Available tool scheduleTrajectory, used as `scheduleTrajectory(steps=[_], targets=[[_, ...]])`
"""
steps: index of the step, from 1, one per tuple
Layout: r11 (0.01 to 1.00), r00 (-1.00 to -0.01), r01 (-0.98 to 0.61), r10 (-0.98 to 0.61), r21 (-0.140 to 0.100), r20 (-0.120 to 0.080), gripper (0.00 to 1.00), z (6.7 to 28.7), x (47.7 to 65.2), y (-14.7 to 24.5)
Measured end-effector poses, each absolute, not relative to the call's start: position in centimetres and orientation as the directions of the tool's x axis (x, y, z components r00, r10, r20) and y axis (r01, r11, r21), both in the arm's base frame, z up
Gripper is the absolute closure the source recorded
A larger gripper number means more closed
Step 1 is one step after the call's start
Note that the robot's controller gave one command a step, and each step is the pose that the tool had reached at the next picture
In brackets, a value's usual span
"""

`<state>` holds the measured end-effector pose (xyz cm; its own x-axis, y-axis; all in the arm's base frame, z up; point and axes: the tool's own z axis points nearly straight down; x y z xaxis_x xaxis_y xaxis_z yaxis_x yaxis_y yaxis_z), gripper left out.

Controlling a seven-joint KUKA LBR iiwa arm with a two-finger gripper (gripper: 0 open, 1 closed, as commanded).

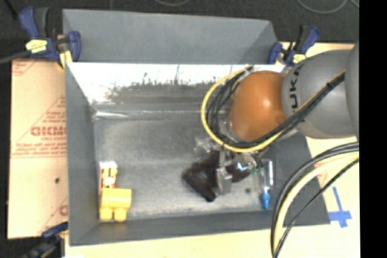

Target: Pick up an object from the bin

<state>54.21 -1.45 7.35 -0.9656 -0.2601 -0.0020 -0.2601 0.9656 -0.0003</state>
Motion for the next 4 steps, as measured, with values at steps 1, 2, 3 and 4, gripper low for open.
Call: scheduleTrajectory(steps=[1, 2, 3, 4], targets=[[0.999, -0.999, -0.047, -0.047, 0.003, -0.013, 1.00, 8.1, 56.4, 0.4], [0.999, -0.999, -0.047, -0.047, 0.003, -0.012, 1.00, 8.1, 56.4, 0.4], [0.999, -0.999, -0.047, -0.047, 0.003, -0.011, 1.00, 8.3, 56.4, 0.4], [0.999, -0.999, -0.046, -0.046, 0.003, -0.004, 1.00, 9.8, 56.2, 0.4]])
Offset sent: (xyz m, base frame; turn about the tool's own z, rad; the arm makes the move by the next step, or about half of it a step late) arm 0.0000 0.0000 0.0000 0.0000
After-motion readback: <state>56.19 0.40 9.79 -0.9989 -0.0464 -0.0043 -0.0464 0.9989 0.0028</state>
